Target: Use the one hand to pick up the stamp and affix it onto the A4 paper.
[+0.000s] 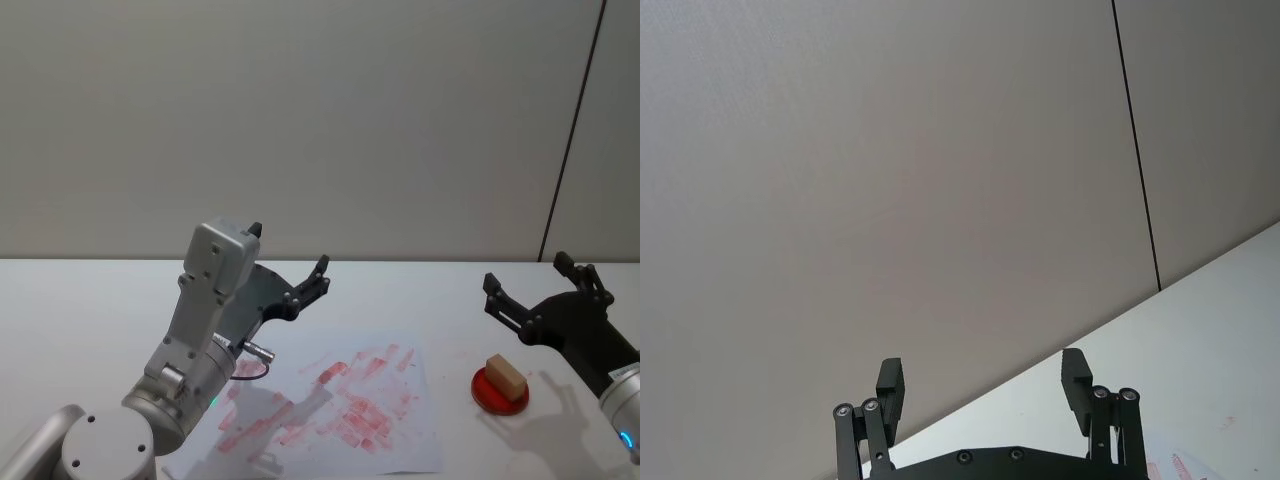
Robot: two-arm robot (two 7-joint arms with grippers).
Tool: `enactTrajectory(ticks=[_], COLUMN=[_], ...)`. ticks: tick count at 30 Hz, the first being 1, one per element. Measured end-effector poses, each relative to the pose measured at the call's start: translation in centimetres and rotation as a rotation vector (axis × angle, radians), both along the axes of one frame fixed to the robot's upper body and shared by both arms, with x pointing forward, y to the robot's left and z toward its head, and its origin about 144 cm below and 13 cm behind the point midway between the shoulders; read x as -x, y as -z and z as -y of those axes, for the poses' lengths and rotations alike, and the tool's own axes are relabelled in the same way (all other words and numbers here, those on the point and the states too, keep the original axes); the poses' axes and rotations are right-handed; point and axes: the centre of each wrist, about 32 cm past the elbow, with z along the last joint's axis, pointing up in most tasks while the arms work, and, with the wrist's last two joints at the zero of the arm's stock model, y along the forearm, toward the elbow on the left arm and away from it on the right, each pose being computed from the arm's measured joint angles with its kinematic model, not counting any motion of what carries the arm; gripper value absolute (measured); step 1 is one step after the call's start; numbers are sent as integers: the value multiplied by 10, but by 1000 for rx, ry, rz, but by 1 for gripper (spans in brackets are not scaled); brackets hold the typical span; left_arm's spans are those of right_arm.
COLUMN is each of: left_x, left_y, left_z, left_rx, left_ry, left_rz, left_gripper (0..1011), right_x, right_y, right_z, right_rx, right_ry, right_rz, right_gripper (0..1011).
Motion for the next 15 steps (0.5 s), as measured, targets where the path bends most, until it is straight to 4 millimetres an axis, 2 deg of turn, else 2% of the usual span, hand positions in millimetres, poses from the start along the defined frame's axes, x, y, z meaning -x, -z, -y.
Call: enactTrajectory(ticks=[15], left_x=[0], left_y=[0], left_z=[0], left_rx=[0], left_ry=[0], left_rz=[0], left_gripper=[1002], right_x=[0], right_y=[0], right_z=[0], right_rx=[0], right_ry=[-1], right_rz=[0], right_gripper=[1001])
